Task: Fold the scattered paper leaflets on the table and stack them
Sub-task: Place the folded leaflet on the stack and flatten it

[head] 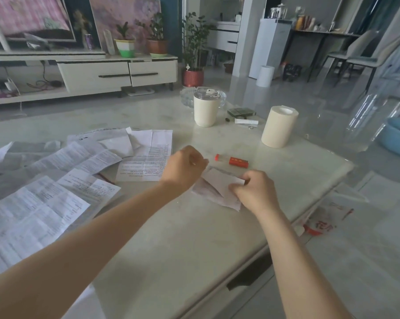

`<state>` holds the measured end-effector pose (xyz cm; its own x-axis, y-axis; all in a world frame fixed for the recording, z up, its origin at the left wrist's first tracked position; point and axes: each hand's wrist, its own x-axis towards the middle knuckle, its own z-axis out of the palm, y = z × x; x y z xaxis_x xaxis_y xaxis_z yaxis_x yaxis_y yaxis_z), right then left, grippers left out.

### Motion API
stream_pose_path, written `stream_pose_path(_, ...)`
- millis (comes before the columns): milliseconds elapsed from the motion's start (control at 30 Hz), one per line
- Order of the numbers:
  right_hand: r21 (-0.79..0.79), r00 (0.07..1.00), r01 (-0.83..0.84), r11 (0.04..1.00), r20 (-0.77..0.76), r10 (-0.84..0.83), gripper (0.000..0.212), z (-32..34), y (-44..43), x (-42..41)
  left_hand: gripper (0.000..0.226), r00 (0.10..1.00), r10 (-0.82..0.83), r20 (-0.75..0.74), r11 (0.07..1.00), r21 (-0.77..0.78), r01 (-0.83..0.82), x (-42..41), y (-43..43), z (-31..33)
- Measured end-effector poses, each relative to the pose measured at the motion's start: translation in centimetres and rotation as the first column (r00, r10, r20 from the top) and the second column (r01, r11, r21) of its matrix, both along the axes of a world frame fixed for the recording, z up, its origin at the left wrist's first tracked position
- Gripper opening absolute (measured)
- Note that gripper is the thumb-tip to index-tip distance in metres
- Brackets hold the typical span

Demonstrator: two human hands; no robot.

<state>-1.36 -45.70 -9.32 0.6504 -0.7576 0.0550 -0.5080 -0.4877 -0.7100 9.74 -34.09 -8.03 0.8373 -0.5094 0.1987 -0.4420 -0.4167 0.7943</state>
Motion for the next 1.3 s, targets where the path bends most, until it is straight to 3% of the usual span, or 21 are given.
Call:
stream_pose_path(33,-0.009,1.000,-0.005,1.000,-0.021,0.005,0.004,0.0,0.1,0.1,0.020,0.999,-0.037,0.013,0.999,0.019,0.037,0.1,-0.2,0.2)
stream_pose_path(100,-0.043,0.989,-0.035,0.998,-0.146,0.028,0.039,0.3,-0.1,0.1,0.043,0.979,-0.204,0.009,0.966,0.165,0.199,0.3,-0.7,0.4)
stream_pose_path(167,-0.073,0.965,-0.104,0.992,-0.248,0.083,0.056,0.8,-0.3,0.0,0.063,0.945,-0.325,-0.029,0.874,0.372,0.312,0.3,-1.0,0.4)
stream_pose_path(300,0.049,0.955,-0.200,0.979,-0.214,0.206,0.064,1.3,-0.3,0.1,0.073,0.914,-0.383,-0.134,0.756,0.523,0.393,0.4,-1.2,1.0)
stream_pose_path(433,0.200,0.947,-0.283,0.938,-0.098,0.307,0.053,1.3,0.1,0.1,0.075,0.896,-0.432,-0.099,0.678,0.620,0.395,0.2,-0.7,2.4)
stream_pose_path(533,0.159,0.930,-0.340,0.927,-0.089,0.357,0.040,1.4,0.4,0.0,0.071,0.903,-0.427,-0.051,0.667,0.656,0.353,-0.1,-0.2,2.8)
stream_pose_path(633,0.124,0.924,-0.351,0.928,-0.115,0.364,0.038,1.6,0.6,-0.1,0.066,0.910,-0.408,-0.069,0.706,0.609,0.363,-0.4,0.7,3.0)
stream_pose_path(733,0.175,0.930,-0.366,0.914,0.034,0.365,0.041,2.2,1.1,-0.5,0.046,0.924,-0.381,-0.037,0.800,0.488,0.350,-0.7,1.6,3.2)
stream_pose_path(833,0.009,0.910,-0.345,0.939,0.249,0.332,0.044,2.7,2.3,-0.4,0.036,0.958,-0.280,0.056,0.937,0.234,0.260,-0.8,2.9,3.5)
stream_pose_path(933,-0.090,0.849,-0.314,0.945,0.418,0.322,0.038,2.9,3.4,-0.1,0.038,0.983,-0.178,0.052,0.979,-0.087,0.182,-1.0,3.8,3.4)
stream_pose_path(1067,-0.066,0.867,-0.389,0.919,0.310,0.390,0.040,1.4,4.0,0.0,0.037,0.983,-0.147,-0.108,0.983,-0.122,0.134,-1.8,4.4,0.9)
stream_pose_path(1200,-0.035,0.880,-0.422,0.906,0.226,0.419,0.059,0.3,3.8,0.3,0.042,0.983,-0.096,-0.158,0.987,-0.146,0.073,-2.3,4.4,-0.4)
stream_pose_path(1300,-0.042,0.907,-0.376,0.926,0.190,0.377,0.068,0.3,3.9,0.6,0.031,0.976,-0.048,-0.211,0.993,-0.111,0.025,-2.5,4.2,-1.1)
